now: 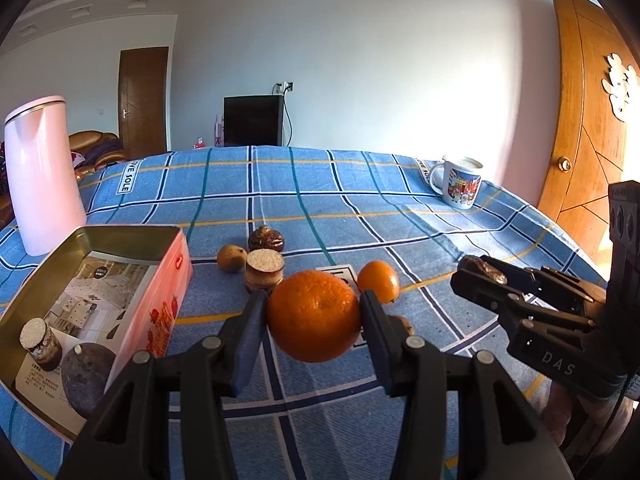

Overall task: Organize fruits
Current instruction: 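Carry the brown fruit and orange to the tin box and release both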

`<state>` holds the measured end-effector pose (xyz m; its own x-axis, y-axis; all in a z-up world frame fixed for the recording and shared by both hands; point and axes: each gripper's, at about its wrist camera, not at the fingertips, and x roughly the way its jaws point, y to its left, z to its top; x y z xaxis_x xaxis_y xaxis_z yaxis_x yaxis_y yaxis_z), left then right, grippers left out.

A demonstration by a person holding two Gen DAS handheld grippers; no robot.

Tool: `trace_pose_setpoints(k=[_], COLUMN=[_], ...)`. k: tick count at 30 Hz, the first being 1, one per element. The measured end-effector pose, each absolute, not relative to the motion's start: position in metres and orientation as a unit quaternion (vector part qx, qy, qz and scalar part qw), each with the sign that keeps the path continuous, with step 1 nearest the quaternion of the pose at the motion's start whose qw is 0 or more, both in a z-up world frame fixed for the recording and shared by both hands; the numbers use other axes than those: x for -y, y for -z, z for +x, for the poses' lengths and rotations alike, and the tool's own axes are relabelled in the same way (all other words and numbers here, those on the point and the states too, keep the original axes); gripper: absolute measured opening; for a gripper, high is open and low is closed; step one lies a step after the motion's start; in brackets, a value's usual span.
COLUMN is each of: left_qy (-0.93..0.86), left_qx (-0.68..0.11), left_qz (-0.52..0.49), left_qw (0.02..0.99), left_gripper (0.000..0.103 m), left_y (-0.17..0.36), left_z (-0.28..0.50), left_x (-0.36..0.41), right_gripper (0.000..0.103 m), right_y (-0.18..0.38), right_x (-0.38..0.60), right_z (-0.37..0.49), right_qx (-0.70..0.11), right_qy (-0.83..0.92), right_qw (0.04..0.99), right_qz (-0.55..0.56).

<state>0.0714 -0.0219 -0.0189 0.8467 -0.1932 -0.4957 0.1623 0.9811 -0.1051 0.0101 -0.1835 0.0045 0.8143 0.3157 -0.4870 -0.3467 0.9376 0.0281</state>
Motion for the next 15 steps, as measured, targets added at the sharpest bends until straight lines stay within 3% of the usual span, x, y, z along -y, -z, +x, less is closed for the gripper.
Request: trace_pose_setpoints(k=[15], left_qy=[0.078], left_qx=[-0.23], left_qz=[-0.02], left_qw=[0.97], left_gripper=[0.049], left_y=[0.016], left_z=[0.061], left_x=[0.024], right_gripper=[0.04], right_y=[-0.01], right_x=[0.184], right_z=[-0.005], right_qx=[-0.203], right_qy=[-0.183], right_qw=[0.961], right_qz=[-0.036])
